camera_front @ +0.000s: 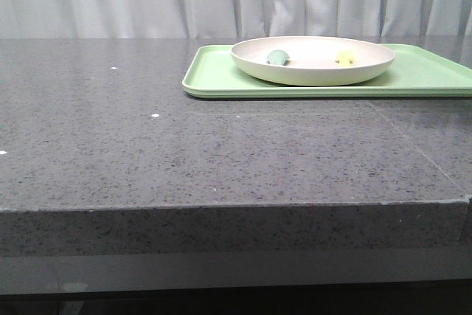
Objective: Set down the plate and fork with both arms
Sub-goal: 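Lower the right gripper and grasp the yellow fork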
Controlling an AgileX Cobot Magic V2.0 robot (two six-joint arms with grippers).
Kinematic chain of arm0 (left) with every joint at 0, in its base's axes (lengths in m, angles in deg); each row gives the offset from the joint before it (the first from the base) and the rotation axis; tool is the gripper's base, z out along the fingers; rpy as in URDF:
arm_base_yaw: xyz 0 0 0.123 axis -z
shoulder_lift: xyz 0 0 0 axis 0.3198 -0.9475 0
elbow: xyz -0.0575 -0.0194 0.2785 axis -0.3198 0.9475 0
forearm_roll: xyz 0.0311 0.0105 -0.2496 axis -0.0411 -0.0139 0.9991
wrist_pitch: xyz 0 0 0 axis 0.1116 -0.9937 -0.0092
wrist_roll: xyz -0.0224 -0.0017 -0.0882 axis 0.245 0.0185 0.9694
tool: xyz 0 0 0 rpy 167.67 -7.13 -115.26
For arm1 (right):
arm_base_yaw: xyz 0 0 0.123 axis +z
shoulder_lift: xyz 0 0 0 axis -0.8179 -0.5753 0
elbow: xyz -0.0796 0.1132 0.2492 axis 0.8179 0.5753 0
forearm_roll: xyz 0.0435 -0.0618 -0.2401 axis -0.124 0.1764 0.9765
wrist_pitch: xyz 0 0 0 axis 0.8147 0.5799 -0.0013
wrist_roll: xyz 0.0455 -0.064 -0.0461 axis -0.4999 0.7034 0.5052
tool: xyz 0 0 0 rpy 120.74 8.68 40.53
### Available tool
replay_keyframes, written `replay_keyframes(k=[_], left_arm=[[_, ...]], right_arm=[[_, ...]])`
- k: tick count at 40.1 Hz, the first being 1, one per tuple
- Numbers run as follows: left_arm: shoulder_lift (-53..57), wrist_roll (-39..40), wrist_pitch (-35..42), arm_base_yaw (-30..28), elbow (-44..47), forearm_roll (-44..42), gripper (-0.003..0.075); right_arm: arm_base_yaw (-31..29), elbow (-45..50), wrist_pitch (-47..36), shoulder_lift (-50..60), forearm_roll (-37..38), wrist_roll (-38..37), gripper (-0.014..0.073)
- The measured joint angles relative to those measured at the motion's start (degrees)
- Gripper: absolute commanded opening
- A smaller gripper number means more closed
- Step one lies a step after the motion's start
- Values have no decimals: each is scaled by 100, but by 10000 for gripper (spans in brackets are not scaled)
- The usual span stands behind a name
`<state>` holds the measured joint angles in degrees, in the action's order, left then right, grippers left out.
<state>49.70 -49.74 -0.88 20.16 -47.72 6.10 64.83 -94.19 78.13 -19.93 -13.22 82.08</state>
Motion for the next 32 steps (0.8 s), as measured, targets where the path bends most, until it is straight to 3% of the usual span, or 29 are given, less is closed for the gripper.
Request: replay_keyframes(k=[16,32], left_arm=[[0,0,12,0,0,0,-18],[0,0,12,0,0,0,-18]], right_arm=[[139,-2432,1038,-2733,0,-497,588],[0,-3234,1148,-3933,0,-633,494]])
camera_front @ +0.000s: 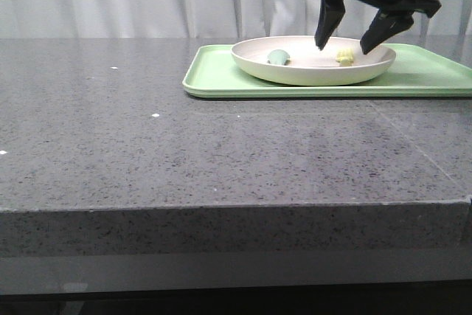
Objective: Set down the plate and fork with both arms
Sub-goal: 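Lower the right gripper and grasp the yellow fork, then carry the fork off the plate and lower it onto the tray beside it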
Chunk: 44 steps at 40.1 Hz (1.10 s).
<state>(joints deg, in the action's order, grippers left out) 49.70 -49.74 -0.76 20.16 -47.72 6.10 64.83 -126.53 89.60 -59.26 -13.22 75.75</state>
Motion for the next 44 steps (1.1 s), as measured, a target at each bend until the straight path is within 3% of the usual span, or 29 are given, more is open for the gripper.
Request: replay_keyframes(k=[24,27,36,44], left_arm=[[0,0,0,0,0,0,-18],[0,0,0,0,0,0,-18],[0,0,0,0,0,0,-18],[0,0,0,0,0,0,-18]], right_arm=[[0,-73,-231,-293,0,0,479],[0,-73,-231,-293,0,0,419],[0,-73,-160,-303,0,0,94],[0,-73,-160,-315,-11,-4,-36]])
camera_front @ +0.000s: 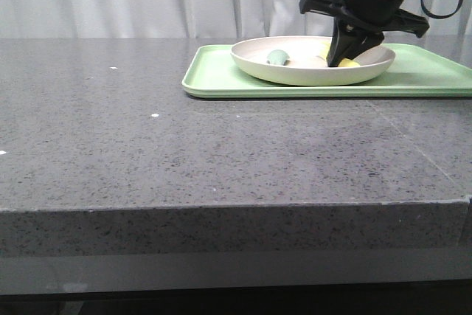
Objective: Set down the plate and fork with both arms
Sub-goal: 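Carry the fork off the plate and lower it onto the tray beside it, then open the right gripper to release the fork and lift away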
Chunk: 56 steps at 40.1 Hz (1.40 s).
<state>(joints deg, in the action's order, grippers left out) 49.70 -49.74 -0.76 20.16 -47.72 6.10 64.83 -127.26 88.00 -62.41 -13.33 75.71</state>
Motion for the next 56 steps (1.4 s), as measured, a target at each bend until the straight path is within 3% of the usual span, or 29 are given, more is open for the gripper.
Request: replay_keyframes(k=[17,29,35,44,49,56], left_arm=[[0,0,0,0,0,0,-18],[0,0,0,0,0,0,-18],[0,0,0,0,0,0,-18],[0,0,0,0,0,0,-18],[0,0,0,0,0,0,-18],[0,0,0,0,0,0,-18]], right_arm=[[-64,0,-73,385,0,0,-39],[-800,0,-186,994,118,0,-39],[-1145,0,101,901,251,15,-39],[-1188,0,472,397,273,325,-34],[-1188,0,521,210,287,348,38],[-1188,11,525,185,300,360,250]])
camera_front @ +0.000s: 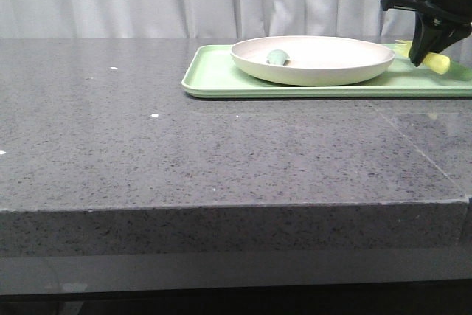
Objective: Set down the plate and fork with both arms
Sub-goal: 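Open the right gripper to release the fork and lift away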
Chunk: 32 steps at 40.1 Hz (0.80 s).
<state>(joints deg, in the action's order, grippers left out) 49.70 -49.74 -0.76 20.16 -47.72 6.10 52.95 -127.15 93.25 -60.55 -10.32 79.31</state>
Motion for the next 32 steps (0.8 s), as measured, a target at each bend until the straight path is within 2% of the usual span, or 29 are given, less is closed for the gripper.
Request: replay_keyframes(k=[5,20,28,32], left_arm=[[0,0,0,0,0,0,-18],[0,0,0,0,0,0,-18],[0,0,0,0,0,0,-18],[0,0,0,0,0,0,-18]], right_arm=[[0,0,0,0,13,0,345],[0,0,-123,446,38,0,371],[0,0,-298,1058,38,0,494],[0,0,-298,1293,38,0,509]])
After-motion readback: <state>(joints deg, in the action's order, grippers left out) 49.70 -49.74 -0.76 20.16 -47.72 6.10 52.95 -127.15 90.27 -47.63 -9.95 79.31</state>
